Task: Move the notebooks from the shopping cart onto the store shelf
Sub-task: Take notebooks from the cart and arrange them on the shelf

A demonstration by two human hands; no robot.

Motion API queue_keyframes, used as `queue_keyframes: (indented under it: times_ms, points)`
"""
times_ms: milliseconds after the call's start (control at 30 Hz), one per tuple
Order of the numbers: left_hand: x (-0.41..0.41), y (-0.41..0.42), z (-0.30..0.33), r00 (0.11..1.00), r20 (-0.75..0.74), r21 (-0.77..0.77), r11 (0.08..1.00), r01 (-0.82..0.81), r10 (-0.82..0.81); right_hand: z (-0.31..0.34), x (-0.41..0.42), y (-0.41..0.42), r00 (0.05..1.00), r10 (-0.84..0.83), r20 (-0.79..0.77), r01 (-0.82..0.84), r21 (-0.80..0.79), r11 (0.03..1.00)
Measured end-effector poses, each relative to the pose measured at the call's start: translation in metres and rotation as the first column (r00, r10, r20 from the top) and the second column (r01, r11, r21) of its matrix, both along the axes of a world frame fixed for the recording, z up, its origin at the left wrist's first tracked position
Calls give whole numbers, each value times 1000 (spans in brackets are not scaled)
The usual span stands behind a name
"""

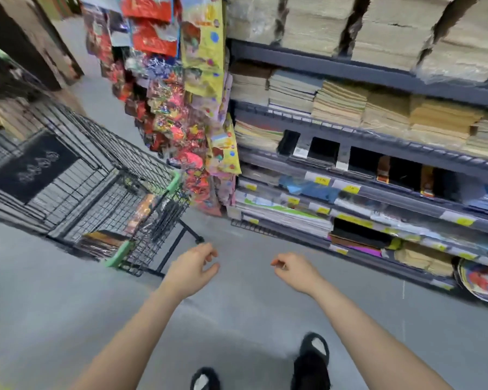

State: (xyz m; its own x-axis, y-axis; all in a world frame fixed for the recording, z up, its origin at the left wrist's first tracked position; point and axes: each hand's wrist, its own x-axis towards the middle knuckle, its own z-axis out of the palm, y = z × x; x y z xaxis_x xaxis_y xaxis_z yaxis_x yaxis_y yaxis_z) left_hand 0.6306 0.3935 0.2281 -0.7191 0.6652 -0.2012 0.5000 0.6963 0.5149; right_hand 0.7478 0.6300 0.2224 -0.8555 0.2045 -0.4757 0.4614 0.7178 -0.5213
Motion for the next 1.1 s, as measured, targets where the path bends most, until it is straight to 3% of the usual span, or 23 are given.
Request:
queue_keyframes:
  times_ms: [200,333,633,800,967,1100]
  points:
    - [-39,-115,8,997,43,-24,998,-62,63,-2,-41,-115,998,-60,-6,60,-85,995]
    - [-75,-149,12,990,72,62,990,-130,125,0,-80,-157,989,-143,-47,136,-130,982]
    - [-180,-176,5,979,95,64,981,-186,179,-19,-190,-180,968,-228,-106,205,-193,960]
    - [-257,-211,14,968,95,-51,973,-227,231,-27,-261,-198,936,-343,-83,306,-289,907]
    - [-330,-244,21,935,77,-25,938,-346,347,-21,-336,-227,937,-322,-132,270,-311,911]
    - [-365,-262,5,942,116,-14,949,-316,315,-26,-375,-253,924,-369,-97,315,-351,882]
